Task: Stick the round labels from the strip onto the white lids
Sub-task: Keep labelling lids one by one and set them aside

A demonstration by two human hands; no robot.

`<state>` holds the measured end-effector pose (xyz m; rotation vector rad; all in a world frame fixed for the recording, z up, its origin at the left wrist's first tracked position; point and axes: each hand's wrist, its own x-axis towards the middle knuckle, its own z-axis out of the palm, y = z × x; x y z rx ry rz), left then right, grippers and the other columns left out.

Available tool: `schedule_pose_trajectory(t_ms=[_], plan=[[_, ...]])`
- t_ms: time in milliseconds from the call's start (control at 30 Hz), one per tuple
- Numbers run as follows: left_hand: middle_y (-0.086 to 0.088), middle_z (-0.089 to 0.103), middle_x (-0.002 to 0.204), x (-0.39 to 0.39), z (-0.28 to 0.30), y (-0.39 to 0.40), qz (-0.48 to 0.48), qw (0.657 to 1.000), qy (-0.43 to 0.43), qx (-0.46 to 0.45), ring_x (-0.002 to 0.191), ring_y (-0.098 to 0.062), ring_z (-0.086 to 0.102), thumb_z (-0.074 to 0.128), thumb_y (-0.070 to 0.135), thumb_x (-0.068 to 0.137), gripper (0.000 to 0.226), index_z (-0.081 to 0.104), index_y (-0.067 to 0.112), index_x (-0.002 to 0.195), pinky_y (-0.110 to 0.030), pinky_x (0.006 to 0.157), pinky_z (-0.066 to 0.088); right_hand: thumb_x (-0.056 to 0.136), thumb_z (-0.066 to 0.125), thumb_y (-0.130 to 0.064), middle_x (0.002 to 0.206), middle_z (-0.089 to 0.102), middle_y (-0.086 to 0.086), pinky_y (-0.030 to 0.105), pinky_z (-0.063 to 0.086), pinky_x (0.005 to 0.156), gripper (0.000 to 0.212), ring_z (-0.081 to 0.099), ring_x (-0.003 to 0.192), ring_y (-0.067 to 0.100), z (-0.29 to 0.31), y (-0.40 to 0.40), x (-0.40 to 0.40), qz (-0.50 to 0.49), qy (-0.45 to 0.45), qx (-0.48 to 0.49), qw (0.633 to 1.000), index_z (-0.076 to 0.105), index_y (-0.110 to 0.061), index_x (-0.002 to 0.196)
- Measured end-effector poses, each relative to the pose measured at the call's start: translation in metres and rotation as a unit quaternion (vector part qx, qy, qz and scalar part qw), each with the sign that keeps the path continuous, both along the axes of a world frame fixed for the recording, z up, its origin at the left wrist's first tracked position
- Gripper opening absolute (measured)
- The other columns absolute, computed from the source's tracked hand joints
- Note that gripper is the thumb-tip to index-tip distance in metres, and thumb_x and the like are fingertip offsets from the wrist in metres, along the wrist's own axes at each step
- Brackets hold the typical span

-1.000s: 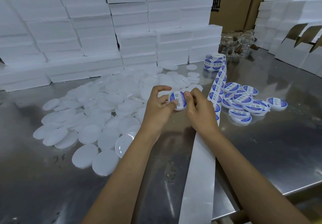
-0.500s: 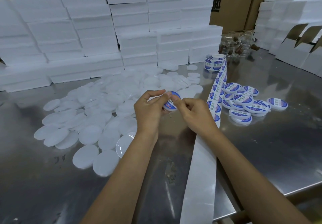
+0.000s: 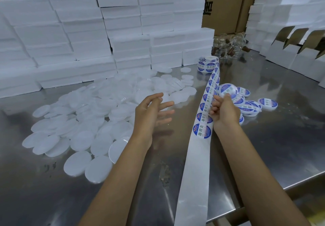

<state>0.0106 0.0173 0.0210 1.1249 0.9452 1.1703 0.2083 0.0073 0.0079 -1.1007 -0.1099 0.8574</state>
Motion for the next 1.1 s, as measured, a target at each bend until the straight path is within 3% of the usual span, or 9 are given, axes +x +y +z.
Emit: schedule_pose_trajectory(t_ms=[167,233,300,433,600,667,733,867,1100], plan=[[-0.005,0.079,0.096,0.001,-0.005,0.002,-0.011,1.0,0.024,-0.014,0.086,-0.027,0.076,0.048,0.015,0.103,0.024,0.065,0.019,0.119,-0.037,0.072,0.064,0.105,0.046,-0.03,0.06,0.054,0.0,0.018,0.038,0.04,0.032,0.04,0.041,0.007,0.0,-0.002,0.006,0.008,0.045,0.013,0.999,0.066,-0.006,0.103],[-0.006,0.079,0.094,0.003,-0.008,0.002,-0.009,0.999,0.031,-0.021,0.084,-0.026,0.076,0.049,0.013,0.102,0.024,0.066,0.017,0.118,-0.035,0.07,0.064,0.102,0.051,-0.026,0.063,0.058,0.001,0.019,0.041,0.044,0.025,0.044,0.045,0.008,0.001,-0.002,0.004,0.024,-0.011,-0.015,1.0,0.068,-0.007,0.103],[-0.006,0.079,0.091,0.006,-0.011,0.003,-0.001,0.999,0.044,-0.025,0.081,-0.024,0.076,0.049,0.01,0.1,0.024,0.067,0.016,0.116,-0.033,0.068,0.064,0.097,0.054,-0.019,0.068,0.066,0.001,0.022,0.048,0.05,0.018,0.053,0.05,0.009,0.001,0.0,-0.001,0.023,-0.155,-0.046,0.987,0.069,-0.009,0.102],[-0.011,0.077,0.09,0.014,-0.019,0.005,0.021,0.996,0.086,-0.008,0.078,-0.023,0.072,0.05,0.005,0.096,0.024,0.068,0.015,0.11,-0.031,0.067,0.063,0.095,0.045,-0.009,0.104,0.072,0.005,0.033,0.052,0.084,0.03,0.065,0.097,0.02,-0.003,0.016,-0.009,0.039,-0.496,-0.062,0.865,0.065,-0.013,0.117],[-0.008,0.076,0.083,0.018,-0.024,0.012,0.031,0.993,0.111,0.015,0.072,-0.022,0.071,0.049,0.001,0.094,0.025,0.067,0.016,0.105,-0.031,0.061,0.061,0.087,0.053,-0.005,0.125,0.062,0.015,0.039,0.041,0.098,0.035,0.051,0.121,0.035,-0.008,0.064,0.005,0.183,-0.706,-0.182,0.659,0.062,-0.003,0.121],[-0.005,0.076,0.081,0.02,-0.027,0.015,0.029,0.992,0.118,0.022,0.07,-0.02,0.07,0.049,0.002,0.094,0.025,0.066,0.018,0.104,-0.03,0.058,0.06,0.09,0.052,-0.011,0.133,0.056,0.015,0.04,0.034,0.104,0.04,0.045,0.127,0.033,-0.014,0.076,0.013,0.2,-0.739,-0.222,0.604,0.057,-0.004,0.129],[-0.002,0.076,0.079,0.022,-0.029,0.017,0.025,0.991,0.128,0.03,0.067,-0.014,0.069,0.049,0.003,0.095,0.025,0.066,0.021,0.102,-0.028,0.056,0.059,0.094,0.05,-0.018,0.132,0.057,0.015,0.04,0.034,0.105,0.039,0.045,0.126,0.032,-0.017,0.085,0.018,0.197,-0.745,-0.227,0.595,0.056,-0.004,0.13],[0.002,0.076,0.077,0.025,-0.032,0.02,0.025,0.989,0.14,0.042,0.063,-0.007,0.067,0.048,0.004,0.094,0.027,0.066,0.023,0.099,-0.023,0.052,0.055,0.093,0.059,-0.042,0.112,0.062,0.013,0.04,0.039,0.09,0.039,0.052,0.11,0.033,-0.019,0.094,0.021,0.189,-0.727,-0.217,0.623,0.054,-0.01,0.115],[-0.005,0.075,0.082,0.023,-0.03,0.018,0.026,0.988,0.145,0.041,0.063,-0.011,0.066,0.047,0.003,0.096,0.027,0.065,0.022,0.099,-0.025,0.052,0.056,0.09,0.068,-0.035,0.115,0.063,0.014,0.04,0.042,0.092,0.041,0.054,0.109,0.032,-0.017,0.086,0.014,0.11,-0.706,-0.163,0.68,0.055,-0.007,0.118]])
